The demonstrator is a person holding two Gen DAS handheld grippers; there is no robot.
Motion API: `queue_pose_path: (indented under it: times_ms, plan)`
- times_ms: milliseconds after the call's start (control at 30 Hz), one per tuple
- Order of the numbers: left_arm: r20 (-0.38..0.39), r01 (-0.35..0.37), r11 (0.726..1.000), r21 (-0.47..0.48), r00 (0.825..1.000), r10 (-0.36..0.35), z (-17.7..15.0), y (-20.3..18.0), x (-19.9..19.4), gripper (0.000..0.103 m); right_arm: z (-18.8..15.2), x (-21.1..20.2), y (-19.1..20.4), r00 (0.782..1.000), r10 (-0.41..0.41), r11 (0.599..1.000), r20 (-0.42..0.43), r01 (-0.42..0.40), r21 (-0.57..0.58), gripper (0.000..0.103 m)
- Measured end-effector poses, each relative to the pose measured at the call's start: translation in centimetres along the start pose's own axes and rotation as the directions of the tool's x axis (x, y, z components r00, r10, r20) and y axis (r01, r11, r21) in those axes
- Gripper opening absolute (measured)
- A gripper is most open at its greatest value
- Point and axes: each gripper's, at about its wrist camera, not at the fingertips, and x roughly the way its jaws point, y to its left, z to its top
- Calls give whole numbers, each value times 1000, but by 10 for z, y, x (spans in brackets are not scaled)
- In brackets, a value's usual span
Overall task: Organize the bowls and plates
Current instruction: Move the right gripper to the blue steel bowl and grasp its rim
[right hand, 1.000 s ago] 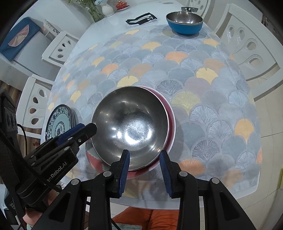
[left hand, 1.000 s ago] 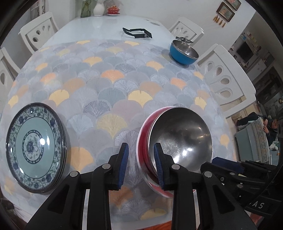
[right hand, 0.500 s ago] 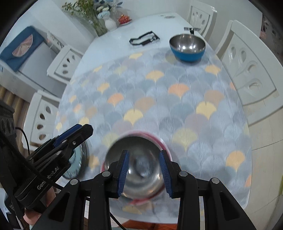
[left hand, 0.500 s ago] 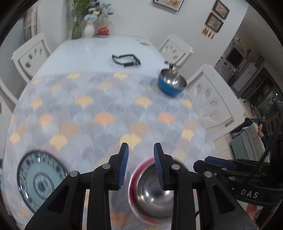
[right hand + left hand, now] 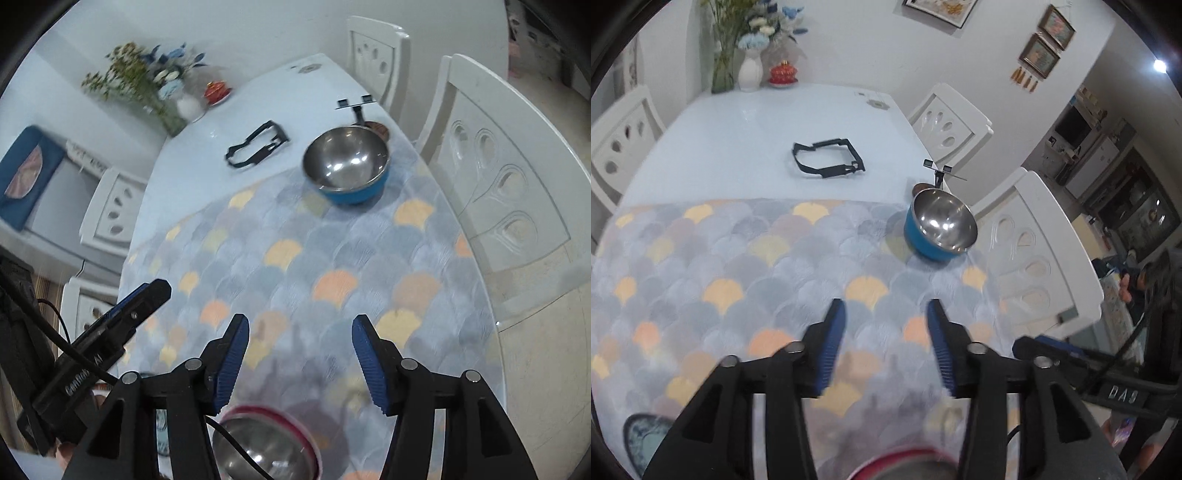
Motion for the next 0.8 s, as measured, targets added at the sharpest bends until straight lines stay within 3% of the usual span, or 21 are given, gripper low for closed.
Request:
queue_pose_path:
  times_ms: [67, 167, 367, 600, 800]
  plan:
    - [-12, -20, 1000, -18, 1000, 19, 12, 0, 17, 61, 14, 8, -12, 1000, -4, 1000, -4, 4, 28, 57]
    - [-31, -76, 997, 34, 997, 77, 26, -8, 41, 61, 35, 21, -28, 1000, -24, 998, 3, 24, 63, 58]
    - [-76, -56, 994, 95, 995, 64, 55, -21, 92, 61, 80, 51, -53, 996, -87, 991, 19, 85, 104, 58]
    - [-126, -25, 994, 111, 991, 39, 84, -25, 154, 60, 125, 99, -72, 994, -106, 987, -3, 105, 119, 58]
    - [-146, -10, 992, 122, 989, 28, 94, -30, 184, 58, 140, 125, -85, 993, -115, 985, -18, 116, 131, 58]
